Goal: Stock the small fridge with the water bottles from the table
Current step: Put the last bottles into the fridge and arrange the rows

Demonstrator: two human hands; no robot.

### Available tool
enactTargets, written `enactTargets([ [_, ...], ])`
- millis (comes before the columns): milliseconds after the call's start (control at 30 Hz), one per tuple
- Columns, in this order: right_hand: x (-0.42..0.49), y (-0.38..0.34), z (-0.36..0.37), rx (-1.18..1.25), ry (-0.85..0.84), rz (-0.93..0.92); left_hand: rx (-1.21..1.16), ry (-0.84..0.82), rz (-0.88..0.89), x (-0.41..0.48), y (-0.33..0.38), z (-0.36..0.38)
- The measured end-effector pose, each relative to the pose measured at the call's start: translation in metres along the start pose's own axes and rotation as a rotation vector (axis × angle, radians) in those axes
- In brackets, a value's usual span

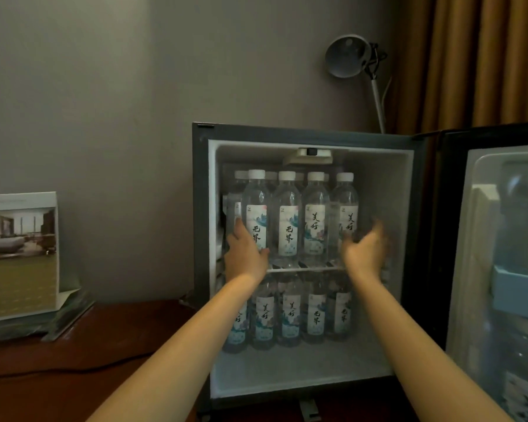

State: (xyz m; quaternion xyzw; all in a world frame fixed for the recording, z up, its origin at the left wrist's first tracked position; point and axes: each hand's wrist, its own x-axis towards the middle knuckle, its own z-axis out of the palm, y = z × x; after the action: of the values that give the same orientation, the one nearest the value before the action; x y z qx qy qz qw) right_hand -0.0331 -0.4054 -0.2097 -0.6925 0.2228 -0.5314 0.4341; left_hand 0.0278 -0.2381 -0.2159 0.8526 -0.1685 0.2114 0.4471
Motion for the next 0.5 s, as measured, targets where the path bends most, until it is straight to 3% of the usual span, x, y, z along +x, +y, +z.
enactTargets([
  [100, 0.019, 0.012, -0.002, -0.013, -0.302, 0.130, 0.038, 0.021, 0.000, -0.001, -0.001, 0.004],
  [167, 0.020, 0.015, -0.003, 0.038, -0.445, 0.075, 0.050, 0.032, -0.007, 0.000, -0.001, 0.005],
  [500, 0.022, 0.026, 0.005, 0.091, -0.458, -0.021, 0.054, 0.075, 0.014, -0.001, -0.001, 0.008],
])
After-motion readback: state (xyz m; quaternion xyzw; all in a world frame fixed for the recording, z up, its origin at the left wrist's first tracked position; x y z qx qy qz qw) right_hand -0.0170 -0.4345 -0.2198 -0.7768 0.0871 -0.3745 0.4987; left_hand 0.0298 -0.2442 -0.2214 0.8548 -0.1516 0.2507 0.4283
